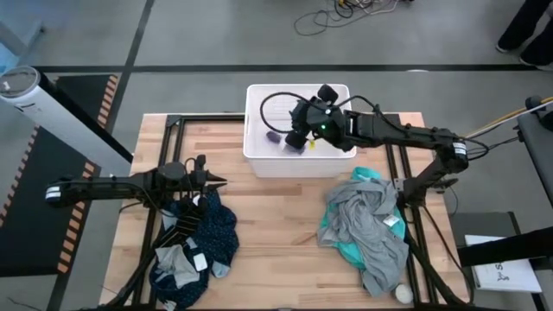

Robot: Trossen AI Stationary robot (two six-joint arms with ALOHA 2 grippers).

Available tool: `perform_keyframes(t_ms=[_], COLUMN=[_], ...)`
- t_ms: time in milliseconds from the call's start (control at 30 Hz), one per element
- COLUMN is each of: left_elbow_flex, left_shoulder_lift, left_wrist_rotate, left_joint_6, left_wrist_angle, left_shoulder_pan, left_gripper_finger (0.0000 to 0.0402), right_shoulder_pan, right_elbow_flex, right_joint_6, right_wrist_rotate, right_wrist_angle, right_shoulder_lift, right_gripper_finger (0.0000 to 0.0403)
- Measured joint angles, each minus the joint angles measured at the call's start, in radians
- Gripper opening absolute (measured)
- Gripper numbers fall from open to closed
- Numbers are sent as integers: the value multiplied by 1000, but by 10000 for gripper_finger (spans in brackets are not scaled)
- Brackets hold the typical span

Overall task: Sort clothes
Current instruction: Put the blue button down polo into the white laundry bin

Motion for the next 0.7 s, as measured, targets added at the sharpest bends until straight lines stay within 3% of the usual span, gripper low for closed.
perform_keyframes(t_ms=[100,267,333,467,700], left_elbow_flex=[0,0,0,0,0], left_shoulder_lift=[0,0,0,0,0], left_wrist_rotate=[0,0,0,0,0], left_joint_6=[0,0,0,0,0], left_wrist_angle=[0,0,0,0,0], left_shoulder_pan=[0,0,0,0,0], left_gripper_finger=[38,38,38,38,38], right_shoulder_pan=[11,59,91,176,329], right_elbow_flex=[0,1,0,-2,-2], right_joint_6=[-17,67,71,61,119], right_wrist_rotate=[-76,-462,-551,-611,-615], right_wrist_angle=[-1,0,-7,4,77], right_shoulder_lift=[-14,-18,1,61,235], right_gripper_finger=[213,217,206,190,196])
